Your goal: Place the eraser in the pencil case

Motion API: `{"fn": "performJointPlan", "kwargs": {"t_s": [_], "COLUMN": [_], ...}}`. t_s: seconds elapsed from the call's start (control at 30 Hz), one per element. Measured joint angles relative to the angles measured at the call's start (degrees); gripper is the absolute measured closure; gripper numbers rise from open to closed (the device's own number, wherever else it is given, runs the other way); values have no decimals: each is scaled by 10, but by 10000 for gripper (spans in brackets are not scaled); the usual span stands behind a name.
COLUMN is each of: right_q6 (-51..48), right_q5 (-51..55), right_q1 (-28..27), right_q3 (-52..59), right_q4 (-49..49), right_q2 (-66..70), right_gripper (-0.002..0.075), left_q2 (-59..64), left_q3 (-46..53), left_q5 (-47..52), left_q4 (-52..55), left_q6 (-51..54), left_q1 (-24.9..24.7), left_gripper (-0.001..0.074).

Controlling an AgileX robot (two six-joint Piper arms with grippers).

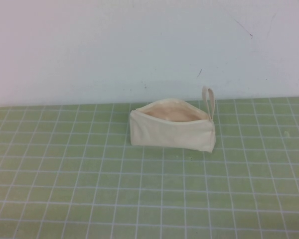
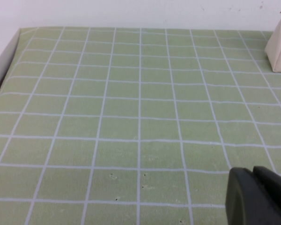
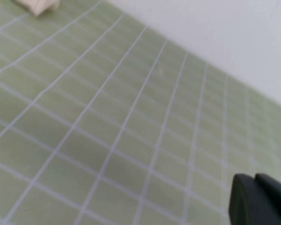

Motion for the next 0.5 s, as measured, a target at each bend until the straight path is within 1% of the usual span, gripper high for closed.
{"fn": "performJointPlan", "kwargs": {"t_s": [0.13,0.23,0.5], "right_q6": [0,-1,1], "right_q5": [-11,-31,-32], "right_q1": [-2,-2,-2], "right_q3": [53,58,58], "right_q4": [43,60,67], "right_q2": [-4,-5,-5], "right_gripper": [727,727,727], "left_q2": [0,0,0], "left_q3": [0,0,0], "left_q5": [0,0,0], "left_q4": [0,0,0], "left_q6": [0,0,0], "left_q1": [0,0,0], "left_gripper": [736,736,736]}}
